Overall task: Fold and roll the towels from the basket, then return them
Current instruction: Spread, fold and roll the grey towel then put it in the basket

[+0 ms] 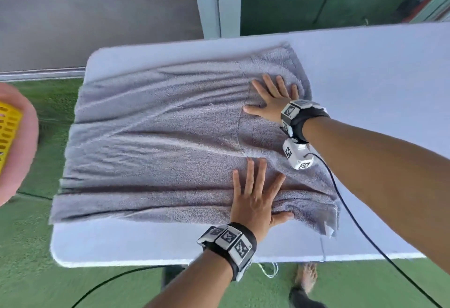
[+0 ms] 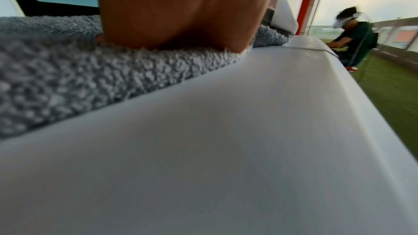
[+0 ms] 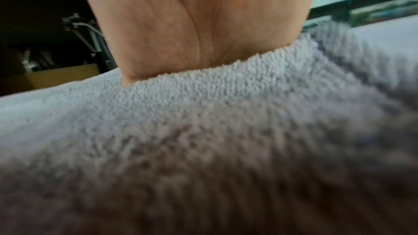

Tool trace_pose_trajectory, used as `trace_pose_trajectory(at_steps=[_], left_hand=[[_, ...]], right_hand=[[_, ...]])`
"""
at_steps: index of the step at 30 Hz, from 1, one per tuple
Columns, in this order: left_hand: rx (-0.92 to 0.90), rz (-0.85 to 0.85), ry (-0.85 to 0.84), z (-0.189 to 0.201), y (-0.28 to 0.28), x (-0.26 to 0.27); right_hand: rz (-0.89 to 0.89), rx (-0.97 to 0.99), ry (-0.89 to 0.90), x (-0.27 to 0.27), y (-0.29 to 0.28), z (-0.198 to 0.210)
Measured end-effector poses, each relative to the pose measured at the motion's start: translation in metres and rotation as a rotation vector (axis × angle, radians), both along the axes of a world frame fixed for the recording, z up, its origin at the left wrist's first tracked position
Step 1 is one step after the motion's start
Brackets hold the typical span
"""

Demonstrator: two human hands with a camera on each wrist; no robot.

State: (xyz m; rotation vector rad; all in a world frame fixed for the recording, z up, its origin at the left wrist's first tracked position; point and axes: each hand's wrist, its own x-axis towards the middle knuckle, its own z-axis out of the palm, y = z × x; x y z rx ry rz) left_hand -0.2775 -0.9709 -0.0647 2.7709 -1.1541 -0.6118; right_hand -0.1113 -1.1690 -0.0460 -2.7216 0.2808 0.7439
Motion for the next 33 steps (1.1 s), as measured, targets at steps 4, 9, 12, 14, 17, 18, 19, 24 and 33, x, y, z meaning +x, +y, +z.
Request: trace_pose_trajectory(at_steps=[4, 9, 12, 14, 17, 18, 19, 24, 33], left_hand=[[0.021, 0.006, -0.028, 0.001, -0.108, -0.037], [0.039, -0.061, -0.034, 0.000, -0.209, -0.064], [0.052, -0.107, -0.016, -0.001, -0.267, -0.077], [0.040, -0.120, -0.004, -0.002, -0.299, -0.085], [0.027, -0.144, -0.006, -0.005, -0.336, -0.094], [0.023, -0.149, -0.012, -0.006, -0.345, -0.098], [0.017, -0.152, -0.017, -0.006, -0.356, -0.101], [0.003, -0.171, -0.029, -0.010, -0.404, -0.121], [-0.030, -0.201, 0.174, 0.004, -0.456, -0.134]], right_hand=[[-0.026, -0.026, -0.005, -0.053, -0.121, -0.001], [-0.046, -0.054, 0.011, -0.096, -0.244, 0.002], [-0.063, -0.037, 0.020, -0.107, -0.292, 0.004], [-0.065, -0.042, 0.026, -0.112, -0.319, 0.005], [-0.111, -0.054, 0.025, -0.125, -0.362, 0.006], [-0.128, -0.061, 0.025, -0.130, -0.377, 0.005], [-0.146, -0.066, 0.024, -0.136, -0.391, 0.005], [-0.229, -0.083, 0.015, -0.163, -0.447, 0.002], [-0.258, -0.078, -0.103, -0.203, -0.460, 0.029]])
